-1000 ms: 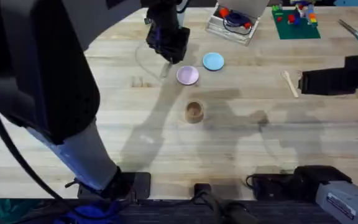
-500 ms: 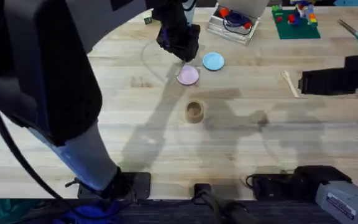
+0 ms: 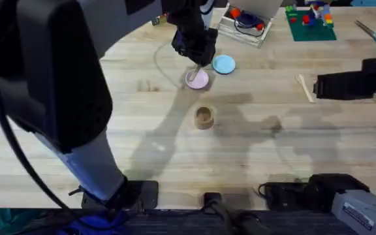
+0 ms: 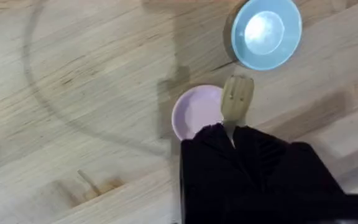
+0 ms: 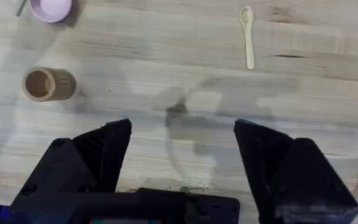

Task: Pick up a utensil and set it on the pink plate, then put the other utensil in the container.

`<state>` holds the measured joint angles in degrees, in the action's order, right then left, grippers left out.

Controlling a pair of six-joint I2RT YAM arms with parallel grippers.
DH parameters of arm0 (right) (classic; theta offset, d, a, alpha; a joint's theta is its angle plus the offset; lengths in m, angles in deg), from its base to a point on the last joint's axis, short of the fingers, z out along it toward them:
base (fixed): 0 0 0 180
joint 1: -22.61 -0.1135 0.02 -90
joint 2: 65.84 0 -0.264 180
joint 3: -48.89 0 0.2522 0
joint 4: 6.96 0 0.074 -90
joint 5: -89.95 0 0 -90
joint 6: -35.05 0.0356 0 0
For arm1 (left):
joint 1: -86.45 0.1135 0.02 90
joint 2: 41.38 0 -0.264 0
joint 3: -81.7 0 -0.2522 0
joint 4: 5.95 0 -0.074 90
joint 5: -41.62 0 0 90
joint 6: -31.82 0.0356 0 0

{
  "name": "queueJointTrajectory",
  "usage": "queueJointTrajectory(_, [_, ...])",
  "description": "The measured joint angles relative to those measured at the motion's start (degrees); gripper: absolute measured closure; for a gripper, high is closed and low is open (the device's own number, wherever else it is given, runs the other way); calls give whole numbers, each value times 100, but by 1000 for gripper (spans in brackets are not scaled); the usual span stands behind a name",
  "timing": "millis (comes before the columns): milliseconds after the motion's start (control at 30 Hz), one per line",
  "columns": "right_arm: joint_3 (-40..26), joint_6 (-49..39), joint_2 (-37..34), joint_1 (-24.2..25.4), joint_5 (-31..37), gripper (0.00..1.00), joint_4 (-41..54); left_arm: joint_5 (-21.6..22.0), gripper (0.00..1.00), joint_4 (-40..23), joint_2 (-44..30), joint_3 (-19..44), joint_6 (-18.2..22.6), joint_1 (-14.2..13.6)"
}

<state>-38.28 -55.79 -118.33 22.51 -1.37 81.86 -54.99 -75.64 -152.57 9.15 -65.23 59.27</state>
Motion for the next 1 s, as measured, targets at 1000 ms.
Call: queueJointTrajectory(1000, [0,0,-1,0,0,5,0,186,957,1,-525,0,1,4])
